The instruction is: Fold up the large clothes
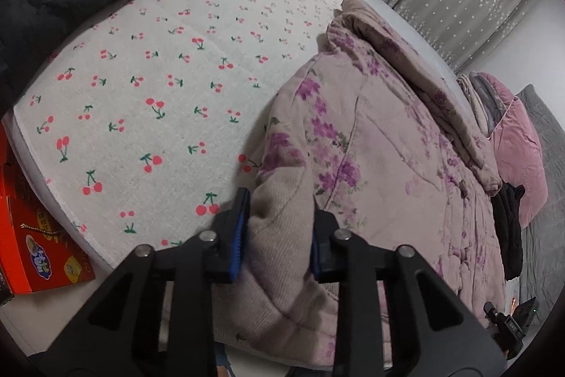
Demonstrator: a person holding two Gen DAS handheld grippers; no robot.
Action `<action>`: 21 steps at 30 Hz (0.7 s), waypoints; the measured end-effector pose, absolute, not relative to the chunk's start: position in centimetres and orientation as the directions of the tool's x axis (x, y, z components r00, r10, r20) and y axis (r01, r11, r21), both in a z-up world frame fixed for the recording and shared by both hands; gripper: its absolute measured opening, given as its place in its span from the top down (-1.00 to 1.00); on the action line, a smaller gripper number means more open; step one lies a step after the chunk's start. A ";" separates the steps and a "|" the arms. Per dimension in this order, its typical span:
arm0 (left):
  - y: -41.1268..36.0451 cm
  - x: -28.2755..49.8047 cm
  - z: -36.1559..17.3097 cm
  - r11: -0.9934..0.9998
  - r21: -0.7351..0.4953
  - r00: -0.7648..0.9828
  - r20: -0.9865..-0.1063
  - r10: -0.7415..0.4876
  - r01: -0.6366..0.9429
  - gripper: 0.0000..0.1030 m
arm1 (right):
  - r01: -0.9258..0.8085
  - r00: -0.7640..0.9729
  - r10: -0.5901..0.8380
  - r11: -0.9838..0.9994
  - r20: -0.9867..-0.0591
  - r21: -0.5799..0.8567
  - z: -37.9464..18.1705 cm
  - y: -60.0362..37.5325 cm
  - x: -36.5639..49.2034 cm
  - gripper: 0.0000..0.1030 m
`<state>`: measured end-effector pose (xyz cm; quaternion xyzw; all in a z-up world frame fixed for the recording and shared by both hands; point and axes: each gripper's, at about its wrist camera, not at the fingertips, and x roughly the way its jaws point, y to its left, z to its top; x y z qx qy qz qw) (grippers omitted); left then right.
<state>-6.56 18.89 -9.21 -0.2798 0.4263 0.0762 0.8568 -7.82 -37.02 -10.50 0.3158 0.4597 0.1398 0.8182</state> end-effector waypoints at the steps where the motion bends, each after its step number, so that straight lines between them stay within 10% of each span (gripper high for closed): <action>1: 19.0 -6.8 -8.9 0.826 -0.429 0.638 -0.761 -0.113 -0.366 0.49 | 0.045 0.557 0.531 0.748 -0.638 0.663 -10.1 -37.1 -8.0 0.51; 8: 19.2 -7.4 -7.7 0.797 -0.493 0.688 -0.712 -0.141 -0.348 0.49 | -0.012 0.649 0.553 0.695 -0.523 0.719 -7.8 -38.1 -9.3 0.63; 16: 19.2 -5.6 -10.4 0.751 -0.523 0.602 -0.769 -0.214 -0.402 0.25 | 0.074 0.579 0.548 0.702 -0.604 0.708 -9.8 -37.0 -7.9 0.45; 21: 19.3 -6.1 -9.5 0.762 -0.516 0.639 -0.748 -0.179 -0.391 0.52 | 0.079 0.556 0.481 0.781 -0.678 0.619 -10.1 -35.9 -7.5 0.63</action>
